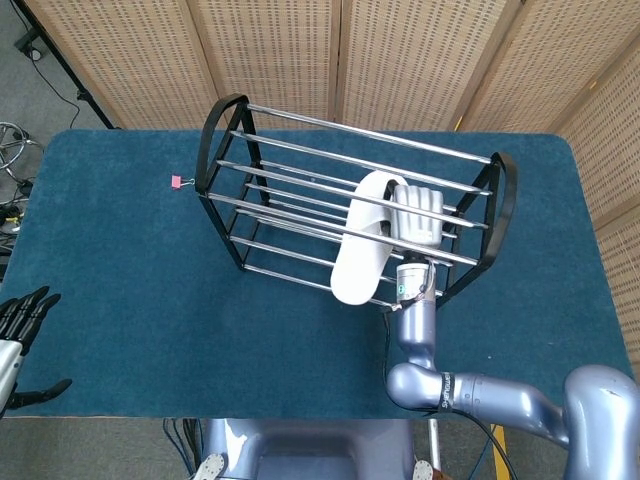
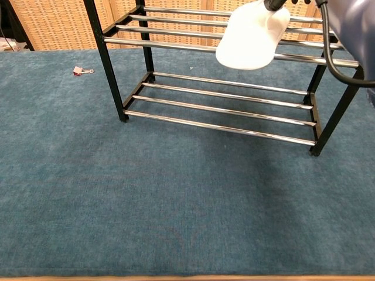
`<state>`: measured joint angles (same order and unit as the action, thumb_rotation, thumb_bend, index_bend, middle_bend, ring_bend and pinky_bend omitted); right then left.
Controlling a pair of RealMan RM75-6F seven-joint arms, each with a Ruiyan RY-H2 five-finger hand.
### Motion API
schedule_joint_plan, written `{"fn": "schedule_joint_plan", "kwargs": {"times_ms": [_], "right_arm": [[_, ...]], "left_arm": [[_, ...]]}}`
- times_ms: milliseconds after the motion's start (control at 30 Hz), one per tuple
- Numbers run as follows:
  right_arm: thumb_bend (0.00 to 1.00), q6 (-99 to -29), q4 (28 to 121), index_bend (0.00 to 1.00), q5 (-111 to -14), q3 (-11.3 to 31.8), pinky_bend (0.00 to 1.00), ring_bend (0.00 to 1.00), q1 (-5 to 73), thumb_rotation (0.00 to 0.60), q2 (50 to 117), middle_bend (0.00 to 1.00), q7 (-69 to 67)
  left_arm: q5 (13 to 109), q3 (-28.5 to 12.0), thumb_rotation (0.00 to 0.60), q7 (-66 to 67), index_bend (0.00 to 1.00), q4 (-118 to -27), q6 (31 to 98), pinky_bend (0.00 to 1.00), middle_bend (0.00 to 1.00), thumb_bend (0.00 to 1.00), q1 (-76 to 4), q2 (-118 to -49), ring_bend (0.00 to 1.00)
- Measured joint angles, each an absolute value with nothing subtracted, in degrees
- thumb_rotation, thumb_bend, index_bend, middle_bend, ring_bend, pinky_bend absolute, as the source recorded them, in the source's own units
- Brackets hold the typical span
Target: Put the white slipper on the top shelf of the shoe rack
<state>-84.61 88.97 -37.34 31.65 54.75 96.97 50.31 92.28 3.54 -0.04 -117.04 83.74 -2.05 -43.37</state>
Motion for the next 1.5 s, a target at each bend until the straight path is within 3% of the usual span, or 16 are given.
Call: {"fn": "schedule_joint_plan", "kwargs": {"times_ms": [267,367,533,900,1200,1500], "right_arm": [[0.52,-85.0,86.4,0.69,-36.4,32.6,0.65,0.66,55.8,0.6,97.7,0.65,50.3],[0.52,-84.8,86.9,0.64,-36.5,32.5,0.64,0.64,55.7,0.6,97.6,0.62,49.9],[0.52,-84.2,88.5,0.44,-36.7,32.4,0.53,0.46,55.4,0.6,96.9,0.38,48.9],[0.4,-83.9,90.4,0.35,-37.9,31.8,0.28,0.22,54.9,0.6,95.6,0.2,47.6],[0.24,-84.3,93.0,0.29,-36.6,31.4,0.2,0.15,54.3,0.6,94.7,0.13,48.2],[0.22,-85.2,95.2,0.28,-36.5,30.7,0.19,0.13,53.9,0.6,94.2,0.11,48.4]], "left_arm": [[92.2,3.5,0.6,-0.5,0.0,-116.9,83.5,0.0,0.0,0.0,-2.2,-43.1,0.0],[92.3,3.6,0.6,-0.4,0.0,-116.9,83.5,0.0,0.0,0.0,-2.2,-43.1,0.0],[92.5,3.7,0.6,-0.2,0.0,-117.0,83.5,0.0,0.0,0.0,-2.1,-43.2,0.0],[93.0,3.8,0.6,0.1,0.0,-117.0,83.6,0.0,0.0,0.0,-2.0,-43.4,0.0],[93.4,3.9,0.6,0.4,0.0,-116.9,83.7,0.0,0.0,0.0,-1.9,-43.4,0.0],[93.7,4.0,0.6,0.7,0.0,-116.9,83.7,0.0,0.0,0.0,-1.9,-43.5,0.0]]}}
